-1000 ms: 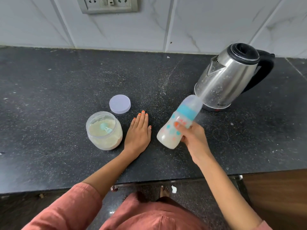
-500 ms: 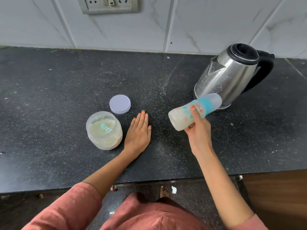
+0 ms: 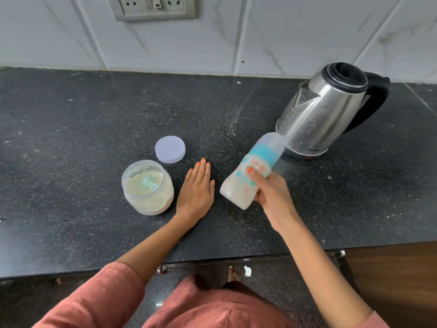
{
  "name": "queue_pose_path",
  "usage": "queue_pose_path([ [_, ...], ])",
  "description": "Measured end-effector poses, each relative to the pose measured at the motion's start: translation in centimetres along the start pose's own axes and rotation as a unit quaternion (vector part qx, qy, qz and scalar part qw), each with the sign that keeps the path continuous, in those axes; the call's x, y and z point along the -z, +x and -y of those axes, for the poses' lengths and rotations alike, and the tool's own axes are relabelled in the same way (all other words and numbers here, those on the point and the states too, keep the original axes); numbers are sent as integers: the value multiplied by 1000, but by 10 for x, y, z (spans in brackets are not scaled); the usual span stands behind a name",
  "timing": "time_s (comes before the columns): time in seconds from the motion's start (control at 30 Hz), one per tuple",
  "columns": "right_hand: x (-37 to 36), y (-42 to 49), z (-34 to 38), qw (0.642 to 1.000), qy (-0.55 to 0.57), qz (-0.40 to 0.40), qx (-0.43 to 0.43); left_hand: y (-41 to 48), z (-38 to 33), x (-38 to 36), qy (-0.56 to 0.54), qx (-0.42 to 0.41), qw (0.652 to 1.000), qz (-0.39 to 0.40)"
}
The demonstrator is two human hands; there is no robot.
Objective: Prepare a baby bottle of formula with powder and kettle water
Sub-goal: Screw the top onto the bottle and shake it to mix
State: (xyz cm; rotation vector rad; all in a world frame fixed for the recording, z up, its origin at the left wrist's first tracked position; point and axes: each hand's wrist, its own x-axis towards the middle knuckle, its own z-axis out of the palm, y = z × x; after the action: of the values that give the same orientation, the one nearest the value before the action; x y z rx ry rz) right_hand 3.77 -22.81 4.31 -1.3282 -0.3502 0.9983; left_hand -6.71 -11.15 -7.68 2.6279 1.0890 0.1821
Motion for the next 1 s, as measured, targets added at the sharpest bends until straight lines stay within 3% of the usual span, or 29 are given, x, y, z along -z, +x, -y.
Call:
queue_pose_path([
  [0.07,3,-7,-2,993,-108,51,-10,0,0,1,-6,0,1000,6],
  [0.1,4,-7,0,993,-106,53,-2,-1,-1,1,-7,0,1000,4],
  [0.23,2,8,10,989,134,-50,28,-1,-1,1,-9,1,1000,-2],
  [0.3,-1,11,8,982,169,-84,30,-1,-1,2,-9,2,1000,-2],
  [0.47,0,-3,-2,996,-87,27,0,-1,-1,3,-8,0,1000,11],
  [0.67,1,11,5,981,166,-92,39,-1,0,0,-9,-1,1000,-7],
  [0.77,-1,0,0,1000,14,-20,13,0,0,-1,-4,-1,1000,1],
  [0.83,2,-8,-3,992,-114,47,0,1,0,-1,-7,-1,1000,9],
  [0.87,4,-9,-2,991,-122,54,7,1,0,-1,-8,0,1000,8],
  [1.0,3,7,6,991,123,-46,35,0,0,-1,-6,2,1000,-5],
])
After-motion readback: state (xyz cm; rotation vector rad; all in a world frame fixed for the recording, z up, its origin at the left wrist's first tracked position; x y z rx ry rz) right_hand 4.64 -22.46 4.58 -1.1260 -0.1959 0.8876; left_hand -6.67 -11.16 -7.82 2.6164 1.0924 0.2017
